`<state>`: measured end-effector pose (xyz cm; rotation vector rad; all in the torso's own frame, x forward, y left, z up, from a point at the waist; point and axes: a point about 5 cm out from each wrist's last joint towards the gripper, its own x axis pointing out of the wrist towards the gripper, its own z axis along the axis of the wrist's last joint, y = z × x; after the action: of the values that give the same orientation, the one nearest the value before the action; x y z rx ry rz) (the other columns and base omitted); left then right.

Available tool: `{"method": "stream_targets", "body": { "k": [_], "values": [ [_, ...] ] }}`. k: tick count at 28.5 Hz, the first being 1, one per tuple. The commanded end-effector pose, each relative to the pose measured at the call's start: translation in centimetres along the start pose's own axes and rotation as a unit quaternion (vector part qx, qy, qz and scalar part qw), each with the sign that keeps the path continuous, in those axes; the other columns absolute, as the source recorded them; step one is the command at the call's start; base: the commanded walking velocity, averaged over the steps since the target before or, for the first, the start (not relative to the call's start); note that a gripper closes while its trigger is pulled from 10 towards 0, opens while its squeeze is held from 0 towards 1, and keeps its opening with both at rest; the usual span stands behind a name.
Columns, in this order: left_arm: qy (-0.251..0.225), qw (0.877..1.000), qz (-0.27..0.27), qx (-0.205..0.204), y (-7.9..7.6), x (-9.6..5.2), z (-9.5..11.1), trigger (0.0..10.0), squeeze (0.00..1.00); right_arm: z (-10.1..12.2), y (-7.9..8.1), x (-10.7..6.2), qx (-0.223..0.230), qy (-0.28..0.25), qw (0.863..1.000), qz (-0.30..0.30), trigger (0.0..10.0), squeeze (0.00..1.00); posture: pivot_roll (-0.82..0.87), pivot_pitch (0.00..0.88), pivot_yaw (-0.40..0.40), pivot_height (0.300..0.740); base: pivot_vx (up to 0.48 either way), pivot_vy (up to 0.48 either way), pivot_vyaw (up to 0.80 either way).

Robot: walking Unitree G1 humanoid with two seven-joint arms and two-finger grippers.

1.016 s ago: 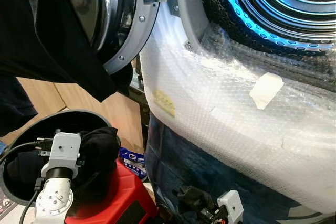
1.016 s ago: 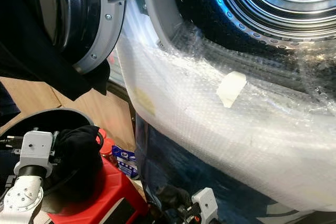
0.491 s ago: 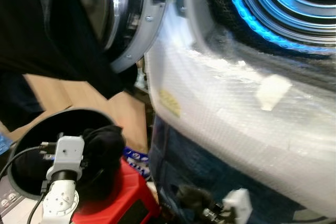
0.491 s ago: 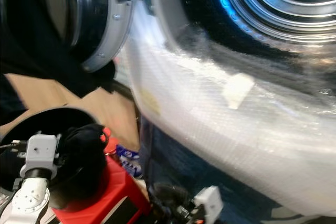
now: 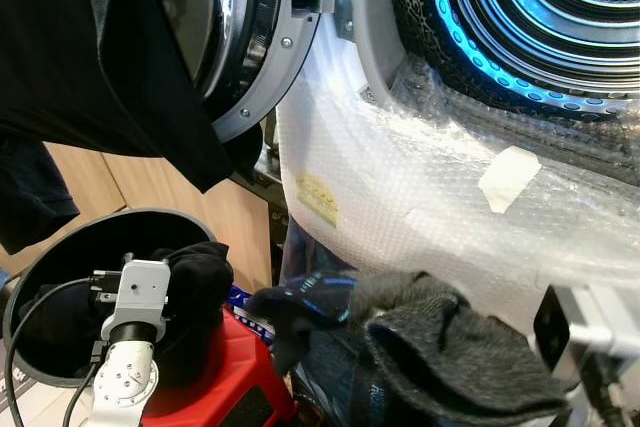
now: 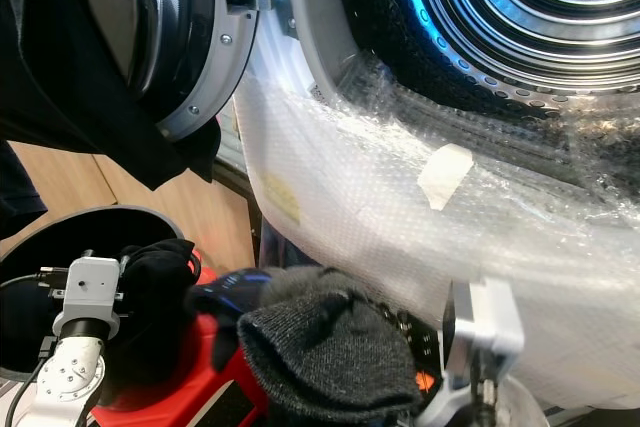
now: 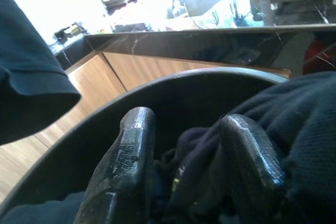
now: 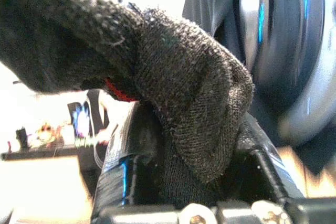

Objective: Clothes washing

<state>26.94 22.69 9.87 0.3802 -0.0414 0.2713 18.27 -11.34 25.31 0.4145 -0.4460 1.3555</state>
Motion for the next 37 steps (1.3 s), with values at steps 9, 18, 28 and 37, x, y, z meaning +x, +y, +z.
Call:
{"method": "stream_targets", "body": {
  "k": [9, 18, 28, 37],
  "values": [
    [-0.006, 1.0, -0.009, 0.004, -0.5, 0.1, -0.2, 10.0, 0.0, 3.6, -1.5, 2.1, -0.035, -0.037, 0.999, 0.003, 0.0, 0.0, 0.04, 0.085, -0.003, 0.74, 0.0, 0.0, 0.0],
    [-0.011, 1.0, -0.008, -0.012, -1.0, 0.6, 0.0, 10.0, 0.0, 13.6, -10.9, 10.5, -0.226, -0.073, 0.968, -0.077, 0.0, 0.0, 0.05, 0.055, -0.012, 0.74, 0.0, 0.0, 0.0],
    [-0.011, 1.0, -0.014, -0.016, -1.4, 0.6, -0.2, 10.0, 0.0, 15.3, -18.3, 12.5, -0.203, -0.002, 0.94, -0.274, 0.0, 0.0, 0.05, 0.045, -0.015, 0.74, 0.0, 0.0, 0.0],
    [-0.004, 0.999, -0.03, -0.02, -2.1, 0.9, -0.3, 10.0, 0.0, 18.6, -22.1, 8.3, -0.227, 0.012, 0.802, -0.552, 0.0, 0.0, 0.04, 0.032, -0.018, 0.74, 0.0, 0.0, 0.0]
  ]
}}
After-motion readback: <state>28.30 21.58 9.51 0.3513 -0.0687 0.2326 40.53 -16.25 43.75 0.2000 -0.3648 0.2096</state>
